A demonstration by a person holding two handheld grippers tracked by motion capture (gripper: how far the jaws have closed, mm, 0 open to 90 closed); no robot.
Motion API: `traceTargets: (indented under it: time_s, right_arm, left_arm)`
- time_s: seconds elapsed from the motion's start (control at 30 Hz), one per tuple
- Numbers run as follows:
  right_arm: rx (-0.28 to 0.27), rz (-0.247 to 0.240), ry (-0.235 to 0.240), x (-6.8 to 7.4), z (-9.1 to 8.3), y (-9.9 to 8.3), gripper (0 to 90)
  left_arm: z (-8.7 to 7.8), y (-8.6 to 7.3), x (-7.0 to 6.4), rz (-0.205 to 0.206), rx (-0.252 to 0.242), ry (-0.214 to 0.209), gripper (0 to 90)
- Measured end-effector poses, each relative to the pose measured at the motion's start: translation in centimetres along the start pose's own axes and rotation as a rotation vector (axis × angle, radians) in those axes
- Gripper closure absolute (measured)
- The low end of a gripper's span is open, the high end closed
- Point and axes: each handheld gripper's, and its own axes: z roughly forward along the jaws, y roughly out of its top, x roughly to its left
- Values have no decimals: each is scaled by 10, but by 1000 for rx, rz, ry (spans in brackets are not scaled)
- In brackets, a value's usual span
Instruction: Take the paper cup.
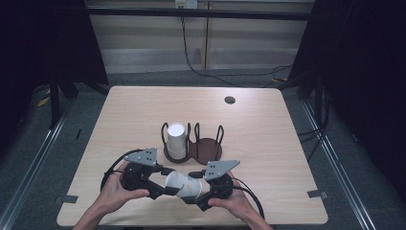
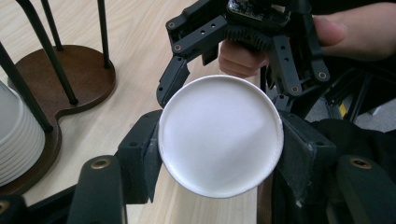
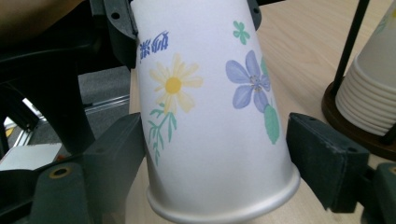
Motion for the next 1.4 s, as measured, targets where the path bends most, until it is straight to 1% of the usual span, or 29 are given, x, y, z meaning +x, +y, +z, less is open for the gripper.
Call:
traceTargets:
  time_s: [0.03, 0.1, 0.13, 0.2, 0.33, 0.4, 0.5, 0.6, 0.63, 0.73, 0.8, 0.83, 0.87, 0.9, 0.97, 1.0, 1.07, 1.1, 1.23, 1.27, 1.37, 1.4]
  right_arm:
    - [5, -3, 2, 0, 0, 0, 207]
    - [8, -19, -5, 1, 1, 1, 209]
    - [9, -23, -11, 1, 1, 1, 209]
    - [20, -27, -9, 2, 2, 1, 224]
    - [23, -39, -14, 2, 1, 1, 248]
    - [29, -53, -14, 2, 0, 2, 264]
    - [31, -54, -15, 2, 0, 2, 272]
    - [35, -55, -12, 2, 0, 2, 281]
    - [37, -46, -4, 2, 0, 2, 289]
    - [43, -45, 4, 2, 0, 2, 301]
    - [45, -45, 2, 3, 0, 3, 303]
    - [48, -39, 1, 2, -1, 3, 305]
    - [48, -39, 1, 2, -1, 3, 305]
    - [50, -39, 1, 2, -1, 3, 306]
    - [48, -34, 1, 1, -2, 3, 309]
    - [49, -31, -1, 1, -3, 3, 310]
    - [49, -31, -2, 0, -3, 3, 310]
    - [47, -22, -6, -1, -4, 3, 312]
    - [48, -13, -9, -2, -6, 3, 313]
    - [49, -7, -10, -3, -7, 3, 313]
    - [48, 3, -17, -5, -9, 4, 313]
    - [44, 9, -19, -6, -11, 5, 314]
  left_arm:
    - [-1, 0, 0, -4, -10, -1, 376]
    - [-1, 0, 0, -4, -8, 1, 375]
    - [0, 0, 0, -10, -16, -1, 376]
    - [0, 0, 1, -7, -5, -4, 375]
    - [0, -1, 3, -19, -14, -10, 374]
    - [-1, -2, 4, -25, -6, -12, 370]
    - [0, -3, 5, -28, -12, -12, 365]
    - [1, -3, 4, -15, -5, 1, 354]
    - [2, -3, 3, -15, -1, 6, 346]
    - [4, -3, 3, -12, 6, 6, 337]
    - [4, -4, 4, -21, 10, 3, 298]
    - [4, -4, 4, -20, 14, 9, 290]
    - [4, -4, 4, -23, 11, 9, 290]
    - [3, -4, 5, -30, 11, 7, 265]
    - [2, -5, 6, -38, 4, 5, 251]
    - [1, -5, 6, -40, 3, 6, 228]
    - [1, -6, 6, -41, 5, 15, 223]
    - [0, -6, 6, -42, 6, 15, 215]
    - [-1, -6, 6, -32, -2, 17, 215]
    - [-2, -6, 6, -28, 5, 20, 215]
    - [-2, -7, 6, -30, 3, 30, 212]
    - [-4, -8, 7, -30, -1, 40, 210]
